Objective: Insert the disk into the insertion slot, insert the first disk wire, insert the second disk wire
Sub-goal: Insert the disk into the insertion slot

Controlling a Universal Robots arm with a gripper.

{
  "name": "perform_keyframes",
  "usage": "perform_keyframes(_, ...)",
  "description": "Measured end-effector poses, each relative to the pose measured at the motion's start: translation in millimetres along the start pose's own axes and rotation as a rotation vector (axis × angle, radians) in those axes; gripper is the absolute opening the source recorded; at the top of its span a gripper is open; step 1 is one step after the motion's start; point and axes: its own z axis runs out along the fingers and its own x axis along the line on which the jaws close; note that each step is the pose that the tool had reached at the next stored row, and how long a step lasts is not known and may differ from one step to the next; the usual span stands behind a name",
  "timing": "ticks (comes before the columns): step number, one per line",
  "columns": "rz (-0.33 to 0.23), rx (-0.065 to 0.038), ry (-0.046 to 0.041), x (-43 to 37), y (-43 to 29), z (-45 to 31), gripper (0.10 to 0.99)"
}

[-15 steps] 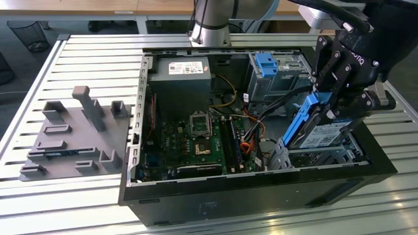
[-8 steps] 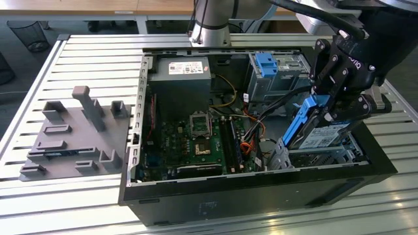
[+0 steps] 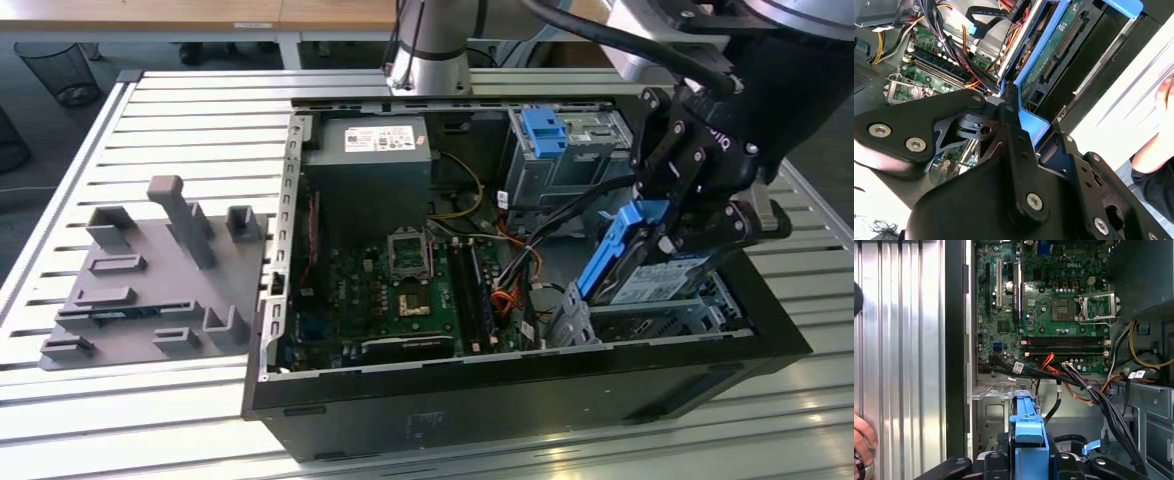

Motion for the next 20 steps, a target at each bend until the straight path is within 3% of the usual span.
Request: perform_keyframes(20, 0.000, 0.000, 0.0000, 0.0, -0.1, 15.0, 0.369)
